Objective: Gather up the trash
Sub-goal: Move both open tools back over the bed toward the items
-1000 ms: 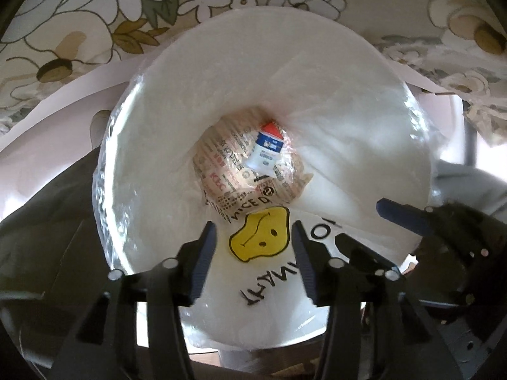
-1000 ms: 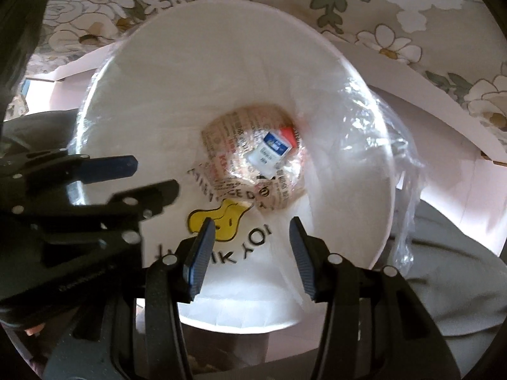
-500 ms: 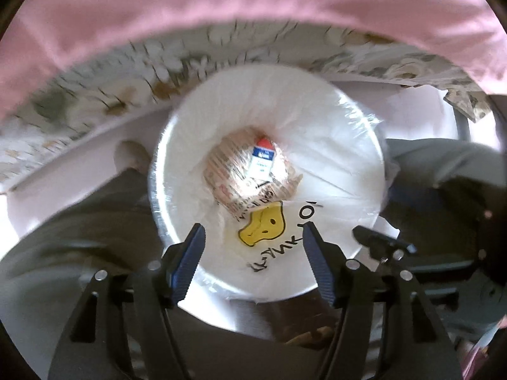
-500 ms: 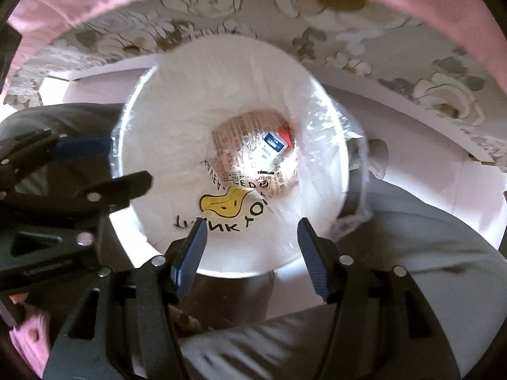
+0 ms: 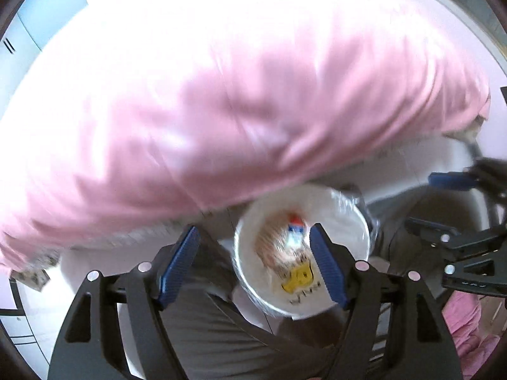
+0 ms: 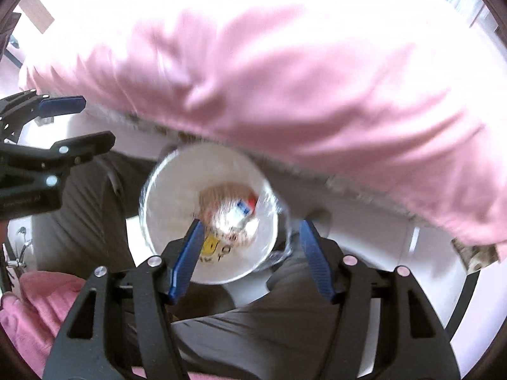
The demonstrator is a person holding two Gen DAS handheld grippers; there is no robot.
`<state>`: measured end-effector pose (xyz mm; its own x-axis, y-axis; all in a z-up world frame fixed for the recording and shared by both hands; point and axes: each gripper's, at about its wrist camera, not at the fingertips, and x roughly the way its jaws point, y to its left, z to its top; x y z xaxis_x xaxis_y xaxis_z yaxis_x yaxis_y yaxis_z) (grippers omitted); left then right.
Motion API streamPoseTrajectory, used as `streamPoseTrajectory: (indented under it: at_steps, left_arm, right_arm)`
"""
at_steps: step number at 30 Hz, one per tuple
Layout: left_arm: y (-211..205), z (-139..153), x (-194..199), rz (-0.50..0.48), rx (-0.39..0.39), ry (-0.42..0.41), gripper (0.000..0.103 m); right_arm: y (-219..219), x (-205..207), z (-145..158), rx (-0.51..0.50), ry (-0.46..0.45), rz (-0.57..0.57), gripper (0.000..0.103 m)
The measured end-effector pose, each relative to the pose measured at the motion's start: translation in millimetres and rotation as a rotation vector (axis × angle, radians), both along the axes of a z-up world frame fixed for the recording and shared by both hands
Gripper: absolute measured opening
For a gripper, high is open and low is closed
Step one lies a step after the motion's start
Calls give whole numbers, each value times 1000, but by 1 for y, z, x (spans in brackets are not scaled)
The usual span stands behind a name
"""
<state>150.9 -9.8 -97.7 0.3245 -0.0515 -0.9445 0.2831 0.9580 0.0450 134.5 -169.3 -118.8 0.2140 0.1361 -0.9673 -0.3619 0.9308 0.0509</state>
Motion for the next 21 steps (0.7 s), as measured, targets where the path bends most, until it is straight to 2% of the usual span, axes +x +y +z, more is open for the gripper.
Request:
streamPoseTrajectory:
  at_steps: [8, 12, 15, 21]
  left_arm:
    - [6, 69, 27, 4, 9, -158, 78]
    - [11, 93, 47, 12, 9, -212, 80]
    - [13, 103, 61, 19, 14, -242, 80]
    - [16, 109, 98, 31, 16, -254, 81]
  right_arm:
    - [-9, 17, 83, 8, -196, 18, 67]
    - [-11, 32, 113, 17, -275, 26, 70]
    - [-12, 45, 131, 25, -322, 27, 72]
    - [-9, 79, 149, 29, -379, 38, 75]
